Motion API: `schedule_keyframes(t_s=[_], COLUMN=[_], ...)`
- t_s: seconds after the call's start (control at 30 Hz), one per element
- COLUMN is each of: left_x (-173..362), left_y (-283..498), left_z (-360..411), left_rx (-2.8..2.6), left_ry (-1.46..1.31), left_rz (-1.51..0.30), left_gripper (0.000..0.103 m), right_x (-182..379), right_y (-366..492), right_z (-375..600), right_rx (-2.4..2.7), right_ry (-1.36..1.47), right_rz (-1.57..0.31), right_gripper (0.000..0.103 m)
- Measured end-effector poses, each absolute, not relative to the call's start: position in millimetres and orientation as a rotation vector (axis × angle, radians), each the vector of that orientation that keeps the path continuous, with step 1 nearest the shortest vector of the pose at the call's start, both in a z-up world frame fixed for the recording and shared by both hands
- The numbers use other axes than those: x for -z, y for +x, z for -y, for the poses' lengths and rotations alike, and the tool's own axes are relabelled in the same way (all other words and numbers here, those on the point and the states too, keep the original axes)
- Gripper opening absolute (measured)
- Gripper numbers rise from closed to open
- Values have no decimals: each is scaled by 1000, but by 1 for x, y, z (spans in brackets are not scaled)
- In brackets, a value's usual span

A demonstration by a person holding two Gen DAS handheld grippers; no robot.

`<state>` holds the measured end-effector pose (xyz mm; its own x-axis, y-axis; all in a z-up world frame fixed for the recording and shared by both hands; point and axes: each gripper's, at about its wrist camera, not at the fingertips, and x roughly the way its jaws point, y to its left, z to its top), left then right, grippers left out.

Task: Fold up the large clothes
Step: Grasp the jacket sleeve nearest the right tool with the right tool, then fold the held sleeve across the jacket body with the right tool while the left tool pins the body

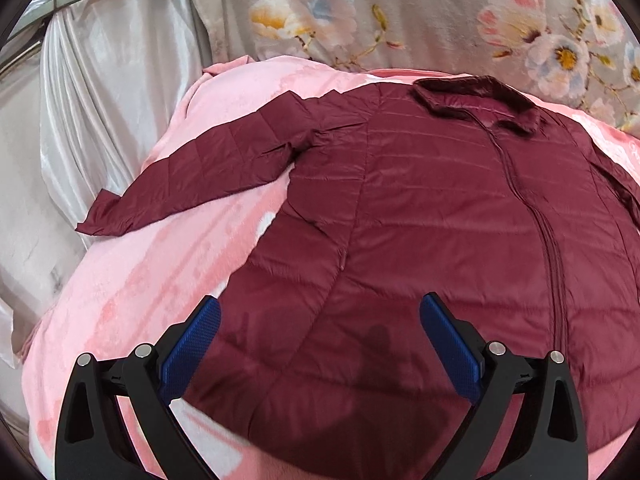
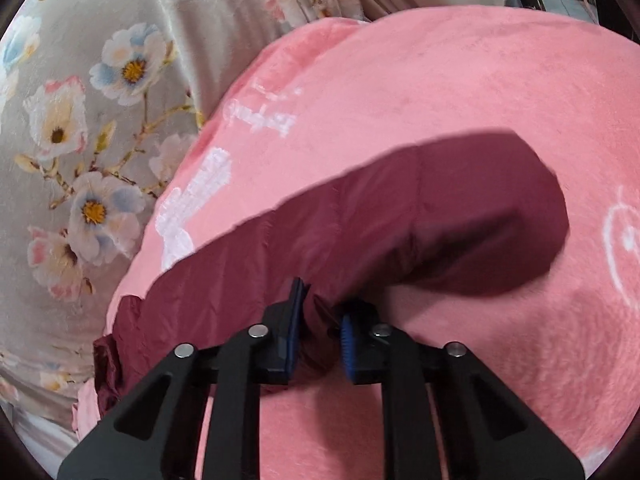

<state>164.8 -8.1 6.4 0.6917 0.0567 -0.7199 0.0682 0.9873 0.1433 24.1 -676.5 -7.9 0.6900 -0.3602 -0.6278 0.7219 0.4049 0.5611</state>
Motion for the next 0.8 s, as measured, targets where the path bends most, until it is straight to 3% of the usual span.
schedule_keyframes(t_s=[0.27,0.4,0.6,0.67,0.73,0.8], left_x=[-5,-4,-3,-5,-8,-11], left_y=[197,204,215,218,223,228], left_z=[-4,-9,-15,-16,-17,-17], left_rx=[-49,-61,-40,-16,24,76], left_ry=[125,117,80,59,25,-19], left_rz=[-823,-826,-838,-844,-849,-857], left_gripper=[98,98,98,98,98,98], right_x=[-101,-99,-41,-25,-15,-16], right_y=[157,211,254,251,244,234], right_z=[503,400,264,241,227,228], right_rx=[291,43,-220,-254,-288,-293], right_ry=[416,264,87,65,67,79], right_rz=[-418,-493,-655,-688,-699,-683], right_gripper=[9,9,11,25,52,57])
